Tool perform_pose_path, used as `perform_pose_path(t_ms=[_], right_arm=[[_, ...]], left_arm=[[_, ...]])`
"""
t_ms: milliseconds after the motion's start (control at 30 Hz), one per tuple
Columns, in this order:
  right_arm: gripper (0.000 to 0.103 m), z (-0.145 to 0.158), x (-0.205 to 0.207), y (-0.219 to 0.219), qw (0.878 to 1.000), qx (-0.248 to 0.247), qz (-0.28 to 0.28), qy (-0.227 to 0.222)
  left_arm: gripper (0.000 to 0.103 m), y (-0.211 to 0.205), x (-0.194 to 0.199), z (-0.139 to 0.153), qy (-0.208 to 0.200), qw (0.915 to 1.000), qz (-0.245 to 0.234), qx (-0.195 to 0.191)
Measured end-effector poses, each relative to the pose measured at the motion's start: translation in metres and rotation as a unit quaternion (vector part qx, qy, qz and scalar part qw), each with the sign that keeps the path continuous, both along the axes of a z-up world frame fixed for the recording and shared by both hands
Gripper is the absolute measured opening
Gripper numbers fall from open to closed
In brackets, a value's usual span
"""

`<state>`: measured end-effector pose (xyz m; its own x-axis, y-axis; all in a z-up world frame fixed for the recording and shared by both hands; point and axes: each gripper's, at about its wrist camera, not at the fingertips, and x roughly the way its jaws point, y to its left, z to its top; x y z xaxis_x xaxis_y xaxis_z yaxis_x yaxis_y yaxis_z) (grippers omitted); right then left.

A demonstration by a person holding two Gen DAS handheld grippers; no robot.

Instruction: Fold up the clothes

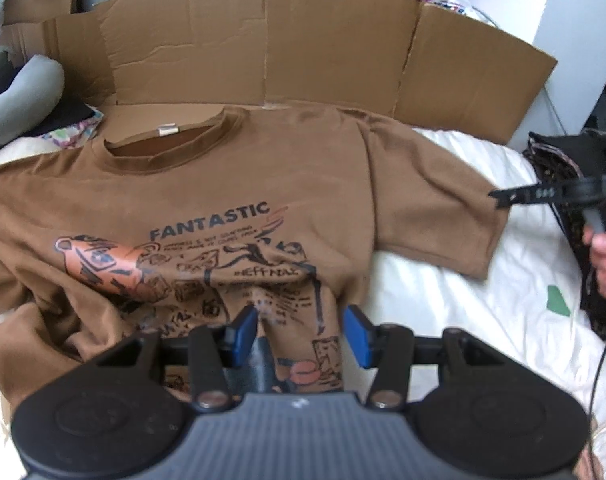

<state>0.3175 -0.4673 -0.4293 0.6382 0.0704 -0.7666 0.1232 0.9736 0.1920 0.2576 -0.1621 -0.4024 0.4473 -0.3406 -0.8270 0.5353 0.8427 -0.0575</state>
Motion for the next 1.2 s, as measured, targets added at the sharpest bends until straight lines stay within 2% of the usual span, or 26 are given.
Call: perform_pose_path(t_ms=[100,200,433,533,667,767,967,1067,1200], right_arm=[[0.005,0.005,0.003,-0.009,1.000,-0.015,0.000,-0.004],[0.004,0.009,0.009,-0.016,1.000,-0.022,-0.004,-0.008],[0.004,0.018,0.022,-0.031,0.998,-0.053,-0.010,-0.009],[0.000,0.020,0.026,-0.040,0.997,-0.076,-0.031,-0.006],[0.000,0.021,0.031,-0.058,0.997,-0.055,-0.055,0.002],[0.001,0.021,0.029,-0.058,0.997,-0.051,-0.053,0.003],[0.008,0.020,0.021,-0.066,0.995,-0.039,-0.093,-0.006],[0.034,0.023,0.006,-0.061,0.994,-0.014,-0.102,-0.021],[0.037,0.015,-0.013,-0.039,0.997,0.027,-0.077,-0.008]], left_arm=[[0.053,-0.001,0.002,0.000,-0.002,1.0000,-0.002,0.000],[0.060,-0.003,0.003,0.000,-0.010,0.9999,-0.007,0.002],[0.060,-0.006,0.004,-0.002,-0.015,0.9997,-0.020,0.004],[0.060,-0.008,0.006,-0.004,-0.016,0.9995,-0.024,0.006],[0.060,-0.011,0.010,-0.006,-0.017,0.9994,-0.029,0.007],[0.060,-0.014,0.010,-0.006,-0.016,0.9994,-0.031,0.005],[0.060,-0.014,0.005,-0.006,-0.016,0.9994,-0.031,0.006],[0.060,-0.011,0.000,-0.005,-0.017,0.9994,-0.028,0.007],[0.061,-0.008,-0.012,-0.007,-0.020,0.9992,-0.029,0.018]])
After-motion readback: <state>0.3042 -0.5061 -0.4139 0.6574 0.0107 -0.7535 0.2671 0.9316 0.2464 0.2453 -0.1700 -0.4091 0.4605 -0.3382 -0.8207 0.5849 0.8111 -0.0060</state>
